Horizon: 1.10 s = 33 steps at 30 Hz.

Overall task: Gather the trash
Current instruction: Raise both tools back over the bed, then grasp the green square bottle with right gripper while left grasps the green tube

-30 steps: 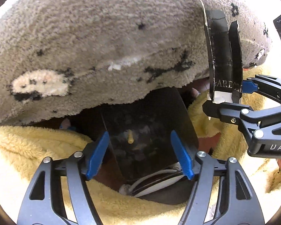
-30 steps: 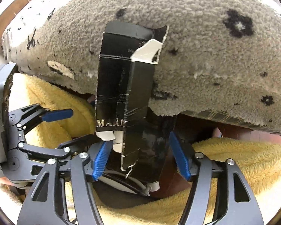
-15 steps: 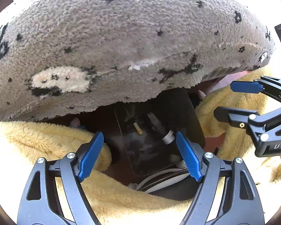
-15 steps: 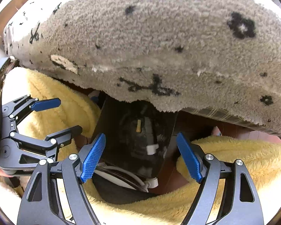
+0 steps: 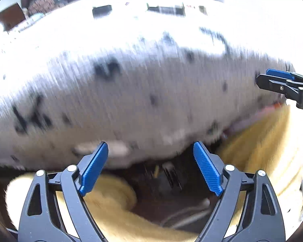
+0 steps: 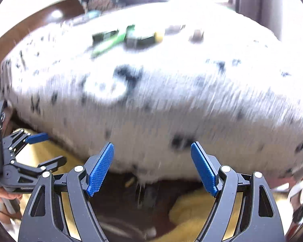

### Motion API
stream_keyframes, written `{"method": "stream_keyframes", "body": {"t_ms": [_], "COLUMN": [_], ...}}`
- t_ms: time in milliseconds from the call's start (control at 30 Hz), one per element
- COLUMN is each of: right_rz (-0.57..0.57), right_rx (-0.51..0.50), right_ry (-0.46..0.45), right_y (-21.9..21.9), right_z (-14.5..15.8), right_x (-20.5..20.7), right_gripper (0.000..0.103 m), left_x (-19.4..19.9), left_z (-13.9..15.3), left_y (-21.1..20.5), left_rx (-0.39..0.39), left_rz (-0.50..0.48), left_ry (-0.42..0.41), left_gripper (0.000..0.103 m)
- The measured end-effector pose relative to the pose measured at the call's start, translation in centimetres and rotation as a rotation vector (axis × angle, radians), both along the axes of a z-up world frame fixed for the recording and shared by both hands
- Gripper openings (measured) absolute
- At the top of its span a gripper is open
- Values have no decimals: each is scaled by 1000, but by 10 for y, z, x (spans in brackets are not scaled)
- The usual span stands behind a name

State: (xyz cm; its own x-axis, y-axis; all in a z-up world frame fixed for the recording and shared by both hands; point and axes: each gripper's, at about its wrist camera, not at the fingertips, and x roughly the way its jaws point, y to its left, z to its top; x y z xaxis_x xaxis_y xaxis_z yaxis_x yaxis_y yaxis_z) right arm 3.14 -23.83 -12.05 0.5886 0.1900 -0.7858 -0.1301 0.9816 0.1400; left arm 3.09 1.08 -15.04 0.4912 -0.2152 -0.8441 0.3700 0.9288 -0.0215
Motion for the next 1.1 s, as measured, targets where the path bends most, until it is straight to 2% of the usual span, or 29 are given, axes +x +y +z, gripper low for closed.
{"method": "stream_keyframes", "body": {"t_ms": [133, 200, 400, 467, 700, 767, 800, 933, 1000, 1100], "right_rz": [-31, -32, 29, 45, 105, 126, 134, 150, 154, 152], "right_rx": [-10, 8, 17, 23, -9, -2, -8, -27, -24, -19], "right_ry": [-69, -86, -95, -85, -77, -56, -45, -36, -33, -26], "right_y": [-11, -11, 5, 11, 35, 43, 46, 55, 55, 52], "right_z": [24, 26, 22, 24, 13, 9, 7, 1, 2, 2], "right_x": [38, 57, 119, 137, 187, 199, 205, 221, 227, 230], "right_gripper": [79, 79, 78, 75, 73, 66, 66, 66, 60, 59], "left_x": [30, 48, 97, 112, 136, 141, 144, 153, 157, 163], "left_z": [26, 33, 36, 34, 29, 27, 26, 26, 27, 29], "left_y": [0, -1, -13, -20, -27, -29, -28, -30, -32, -37], "left_rx": [0, -4, -9, -16, -23, -24, -24, -24, -26, -39], "left_rz": [17, 34, 60, 61, 64, 65, 67, 70, 71, 64], "left_ry": [-72, -87, -100, -97, -94, -95, -95, -96, -99, -101], "left_gripper": [84, 84, 84, 84, 84, 84, 84, 84, 84, 84]}}
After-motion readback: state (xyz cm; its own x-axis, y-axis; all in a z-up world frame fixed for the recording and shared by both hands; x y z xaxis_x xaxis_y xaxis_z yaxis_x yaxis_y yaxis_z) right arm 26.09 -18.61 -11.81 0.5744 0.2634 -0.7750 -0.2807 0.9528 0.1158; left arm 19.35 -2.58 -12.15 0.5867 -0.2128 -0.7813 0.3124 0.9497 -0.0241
